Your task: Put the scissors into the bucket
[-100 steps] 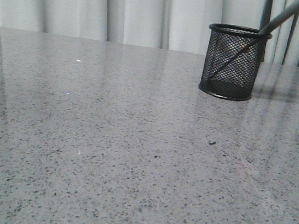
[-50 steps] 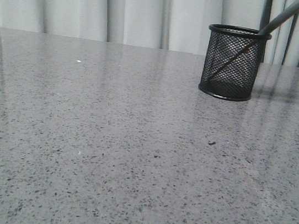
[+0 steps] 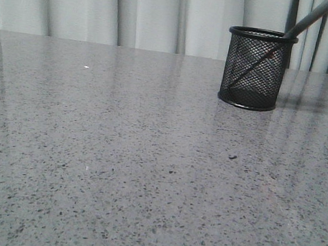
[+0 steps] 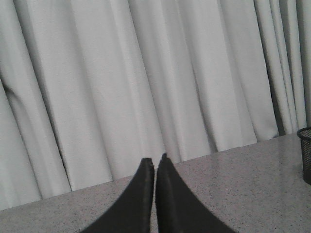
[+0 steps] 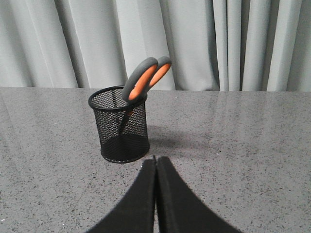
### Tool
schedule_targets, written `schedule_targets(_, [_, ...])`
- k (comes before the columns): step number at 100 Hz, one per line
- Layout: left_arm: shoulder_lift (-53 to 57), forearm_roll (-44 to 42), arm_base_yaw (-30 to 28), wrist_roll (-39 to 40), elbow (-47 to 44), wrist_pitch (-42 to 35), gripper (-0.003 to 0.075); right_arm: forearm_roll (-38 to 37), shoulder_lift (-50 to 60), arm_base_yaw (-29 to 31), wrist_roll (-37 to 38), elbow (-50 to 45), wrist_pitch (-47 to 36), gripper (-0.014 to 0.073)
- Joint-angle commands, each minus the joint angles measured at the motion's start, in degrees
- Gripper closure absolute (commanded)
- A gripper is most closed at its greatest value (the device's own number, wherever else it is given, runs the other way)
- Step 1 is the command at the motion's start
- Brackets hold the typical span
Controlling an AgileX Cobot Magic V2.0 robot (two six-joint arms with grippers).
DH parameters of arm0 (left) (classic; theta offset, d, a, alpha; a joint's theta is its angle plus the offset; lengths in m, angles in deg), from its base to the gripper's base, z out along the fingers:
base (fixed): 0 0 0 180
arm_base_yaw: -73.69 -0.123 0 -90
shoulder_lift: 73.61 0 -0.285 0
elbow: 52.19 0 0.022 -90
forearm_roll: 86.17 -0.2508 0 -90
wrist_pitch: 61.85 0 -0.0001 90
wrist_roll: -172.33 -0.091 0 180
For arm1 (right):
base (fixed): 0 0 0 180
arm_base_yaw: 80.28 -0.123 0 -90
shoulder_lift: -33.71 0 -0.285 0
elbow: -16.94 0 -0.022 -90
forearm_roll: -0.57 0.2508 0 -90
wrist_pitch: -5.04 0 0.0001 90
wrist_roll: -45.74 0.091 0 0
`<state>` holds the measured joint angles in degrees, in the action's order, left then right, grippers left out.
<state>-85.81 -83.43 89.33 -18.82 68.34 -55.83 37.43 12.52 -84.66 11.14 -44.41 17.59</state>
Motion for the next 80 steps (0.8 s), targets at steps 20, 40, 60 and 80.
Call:
schedule_targets(20, [-0.64,0.70,-0.13,0.61,1.29,-4.42,0.0741,0.64,-0.39,0.02,-0.71,1.45,-3.74,0.0643])
schedule_targets(40, [-0.64,0.70,-0.13,0.61,1.29,-4.42,0.0741,0.64,-0.39,0.02,-0.71,1.45,-3.74,0.0643])
schedule_targets(60, [-0.64,0.70,-0.13,0.61,1.29,-4.42,0.0741,0.64,-0.39,0.02,-0.71,1.45,-3.84,0.0643])
schedule_targets(80, [1.10,-1.07,-5.05,3.72,-3.72,-2.26,0.0741,0.64,-0.39,0.02,-0.71,1.45,-3.84,0.0643])
